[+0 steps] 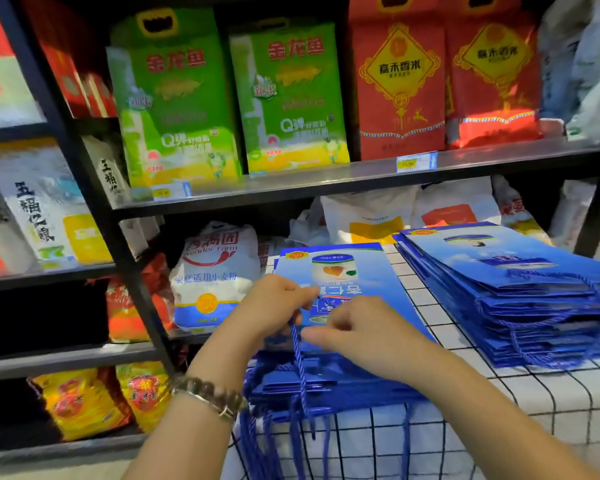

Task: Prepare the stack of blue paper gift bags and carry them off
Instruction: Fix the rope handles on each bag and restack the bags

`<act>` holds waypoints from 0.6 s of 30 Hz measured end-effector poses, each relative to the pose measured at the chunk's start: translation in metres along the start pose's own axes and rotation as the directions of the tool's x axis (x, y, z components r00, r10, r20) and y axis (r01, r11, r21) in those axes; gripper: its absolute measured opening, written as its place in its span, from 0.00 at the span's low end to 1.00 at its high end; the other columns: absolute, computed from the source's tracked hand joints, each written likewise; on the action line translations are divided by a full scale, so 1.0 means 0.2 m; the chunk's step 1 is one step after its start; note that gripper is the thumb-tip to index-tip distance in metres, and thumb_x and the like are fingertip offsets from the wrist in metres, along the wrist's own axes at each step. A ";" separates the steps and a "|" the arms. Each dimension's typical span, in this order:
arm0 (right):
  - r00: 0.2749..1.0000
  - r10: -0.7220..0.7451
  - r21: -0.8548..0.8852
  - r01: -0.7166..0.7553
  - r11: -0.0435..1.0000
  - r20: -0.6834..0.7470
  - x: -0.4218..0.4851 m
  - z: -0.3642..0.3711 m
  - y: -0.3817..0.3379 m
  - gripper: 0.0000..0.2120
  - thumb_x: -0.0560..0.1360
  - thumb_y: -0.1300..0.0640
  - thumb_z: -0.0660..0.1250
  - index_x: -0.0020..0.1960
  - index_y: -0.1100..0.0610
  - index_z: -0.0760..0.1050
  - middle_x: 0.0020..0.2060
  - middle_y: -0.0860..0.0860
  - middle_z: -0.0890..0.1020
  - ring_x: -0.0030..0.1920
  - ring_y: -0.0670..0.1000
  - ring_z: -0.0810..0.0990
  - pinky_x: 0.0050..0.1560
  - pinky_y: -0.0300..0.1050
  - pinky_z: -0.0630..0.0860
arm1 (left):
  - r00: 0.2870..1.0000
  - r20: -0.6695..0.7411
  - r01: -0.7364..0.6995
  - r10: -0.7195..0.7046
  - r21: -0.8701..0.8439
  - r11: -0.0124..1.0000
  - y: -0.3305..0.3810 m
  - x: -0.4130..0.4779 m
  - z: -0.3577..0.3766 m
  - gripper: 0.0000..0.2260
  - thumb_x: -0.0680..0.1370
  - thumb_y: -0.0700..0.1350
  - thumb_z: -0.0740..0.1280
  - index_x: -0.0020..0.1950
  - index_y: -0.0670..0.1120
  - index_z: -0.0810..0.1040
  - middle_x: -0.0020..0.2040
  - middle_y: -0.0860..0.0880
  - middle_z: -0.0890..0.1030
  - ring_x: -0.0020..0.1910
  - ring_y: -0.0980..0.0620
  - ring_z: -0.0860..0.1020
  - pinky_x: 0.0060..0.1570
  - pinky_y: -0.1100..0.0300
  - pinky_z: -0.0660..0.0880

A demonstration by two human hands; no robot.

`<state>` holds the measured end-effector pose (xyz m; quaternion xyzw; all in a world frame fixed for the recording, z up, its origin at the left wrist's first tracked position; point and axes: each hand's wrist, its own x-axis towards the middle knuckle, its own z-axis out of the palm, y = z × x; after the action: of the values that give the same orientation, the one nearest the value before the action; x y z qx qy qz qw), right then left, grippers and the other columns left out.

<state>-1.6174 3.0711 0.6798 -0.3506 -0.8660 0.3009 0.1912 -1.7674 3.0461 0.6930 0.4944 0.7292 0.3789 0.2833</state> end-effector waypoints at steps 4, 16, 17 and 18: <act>0.984 -0.035 -0.089 0.051 0.995 0.176 0.01 0.11 -0.06 0.24 0.72 0.39 0.64 0.29 0.55 0.61 0.27 0.54 0.63 0.29 0.50 0.60 0.32 0.46 0.59 | 1.000 0.010 0.003 -0.002 -0.084 0.997 0.03 0.05 -0.02 0.12 0.77 0.46 0.66 0.36 0.42 0.76 0.20 0.51 0.71 0.16 0.57 0.65 0.19 0.70 0.60; 0.984 0.166 0.637 -0.166 0.753 0.061 0.19 0.02 0.01 0.08 0.74 0.65 0.66 0.37 0.58 0.75 0.33 0.54 0.80 0.29 0.44 0.82 0.30 0.34 0.78 | 0.989 0.123 -0.124 0.084 0.367 0.922 -0.27 -0.12 -0.09 0.08 0.78 0.50 0.61 0.44 0.51 0.79 0.42 0.56 0.78 0.45 0.56 0.76 0.44 0.63 0.68; 0.983 0.172 0.638 -0.177 0.750 0.070 0.20 0.03 0.01 0.08 0.74 0.65 0.66 0.37 0.58 0.75 0.33 0.54 0.81 0.29 0.44 0.82 0.31 0.34 0.78 | 0.988 0.125 -0.131 0.091 0.367 0.921 -0.27 -0.16 -0.07 0.08 0.78 0.52 0.62 0.51 0.53 0.80 0.49 0.59 0.79 0.52 0.58 0.76 0.48 0.65 0.67; 0.981 0.176 0.631 -0.188 0.752 0.082 0.20 0.04 0.02 0.08 0.74 0.66 0.66 0.37 0.59 0.75 0.33 0.55 0.81 0.29 0.44 0.82 0.31 0.34 0.78 | 0.990 0.109 -0.126 0.091 0.377 0.918 -0.26 -0.19 -0.05 0.11 0.78 0.53 0.63 0.58 0.54 0.78 0.55 0.60 0.77 0.59 0.59 0.74 0.52 0.67 0.66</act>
<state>-1.6469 3.0989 0.6767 -0.3451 -0.6765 0.5961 0.2606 -1.7894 2.9963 0.6561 0.5965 0.7471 0.2219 0.1921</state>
